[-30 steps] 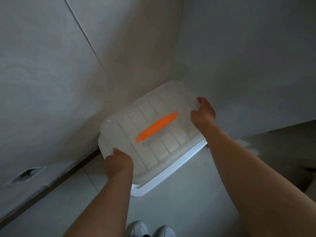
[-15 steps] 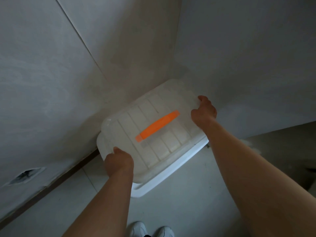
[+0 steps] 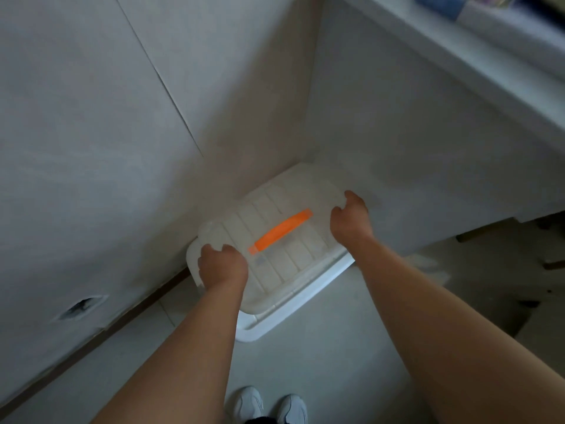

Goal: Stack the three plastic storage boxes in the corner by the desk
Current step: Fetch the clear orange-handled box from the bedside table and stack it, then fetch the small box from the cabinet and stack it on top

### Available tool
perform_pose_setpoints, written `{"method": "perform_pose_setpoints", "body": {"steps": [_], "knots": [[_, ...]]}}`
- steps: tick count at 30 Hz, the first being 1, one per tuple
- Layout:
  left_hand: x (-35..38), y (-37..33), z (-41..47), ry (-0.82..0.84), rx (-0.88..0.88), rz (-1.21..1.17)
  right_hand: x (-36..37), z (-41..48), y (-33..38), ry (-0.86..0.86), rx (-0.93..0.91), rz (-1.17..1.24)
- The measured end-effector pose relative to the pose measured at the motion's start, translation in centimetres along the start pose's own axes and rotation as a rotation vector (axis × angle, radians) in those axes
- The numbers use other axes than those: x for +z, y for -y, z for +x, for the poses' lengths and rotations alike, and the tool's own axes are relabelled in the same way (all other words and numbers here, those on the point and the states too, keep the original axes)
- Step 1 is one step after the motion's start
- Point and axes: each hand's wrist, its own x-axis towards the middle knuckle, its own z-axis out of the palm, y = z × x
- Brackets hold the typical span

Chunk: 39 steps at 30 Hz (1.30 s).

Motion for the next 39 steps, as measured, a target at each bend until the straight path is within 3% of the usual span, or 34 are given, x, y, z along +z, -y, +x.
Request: {"method": "perform_pose_setpoints", "body": {"steps": [8,18,29,39], "knots": [[-7.5,-6.9,-8.0,0.095,0.138,-0.098,-8.7,-8.4,5.9,-0.080,0.021,0.211],[-15.8,-14.4,-21.1,0.406,0.300,-0.338,-19.1,-19.2,10.1,-0.214,0.021,0.437],[-19.6,-18.4,-27.3,0.654,0.509,-0.258,-26.4,-28.7,11.9,-0.413,0.128,0.606],[-23.1,-18.2,-29.2,0.948,0.752,0.009,-24.4,-37.5,11.8,-0.731,0.335,0.750]]}}
